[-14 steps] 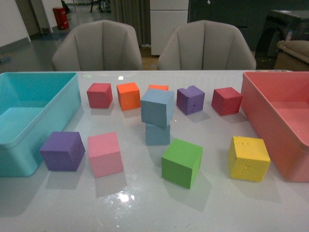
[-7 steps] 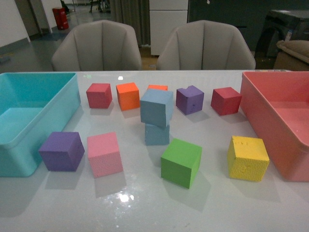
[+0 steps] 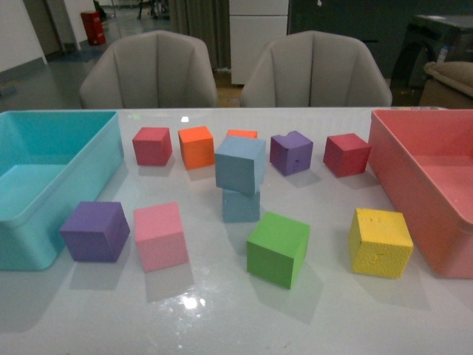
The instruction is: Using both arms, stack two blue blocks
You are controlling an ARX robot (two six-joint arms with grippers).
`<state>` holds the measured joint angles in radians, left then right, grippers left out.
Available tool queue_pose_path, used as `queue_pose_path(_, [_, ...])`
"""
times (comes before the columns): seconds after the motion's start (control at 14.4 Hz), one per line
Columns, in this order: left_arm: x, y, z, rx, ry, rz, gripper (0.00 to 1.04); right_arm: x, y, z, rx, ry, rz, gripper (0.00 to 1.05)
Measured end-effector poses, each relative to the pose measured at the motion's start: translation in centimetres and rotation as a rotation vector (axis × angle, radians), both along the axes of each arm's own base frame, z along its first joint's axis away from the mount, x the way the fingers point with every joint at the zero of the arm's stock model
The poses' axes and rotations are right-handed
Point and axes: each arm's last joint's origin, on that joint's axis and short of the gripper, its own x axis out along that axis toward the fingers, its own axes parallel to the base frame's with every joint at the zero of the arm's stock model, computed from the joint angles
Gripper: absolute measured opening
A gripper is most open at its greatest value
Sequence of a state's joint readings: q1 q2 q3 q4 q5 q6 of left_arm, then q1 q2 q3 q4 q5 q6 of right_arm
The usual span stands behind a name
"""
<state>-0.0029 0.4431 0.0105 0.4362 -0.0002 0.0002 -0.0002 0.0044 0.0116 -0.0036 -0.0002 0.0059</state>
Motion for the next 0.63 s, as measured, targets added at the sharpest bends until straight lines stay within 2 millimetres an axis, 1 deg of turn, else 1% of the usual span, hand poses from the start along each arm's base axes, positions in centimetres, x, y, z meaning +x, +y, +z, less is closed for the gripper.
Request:
queue_pose_path(0.35, [-1.1,0.0,0.2,0.000,-0.011,0.000,0.02,0.0,0.0,0.0,0.000,0.000,0.000,0.98])
queue_pose_path(0.63, [-1.6,0.0,0.1,0.000,-0.007,0.000,0.02,0.0,0.0,0.0,0.000,0.000,0.000,0.98])
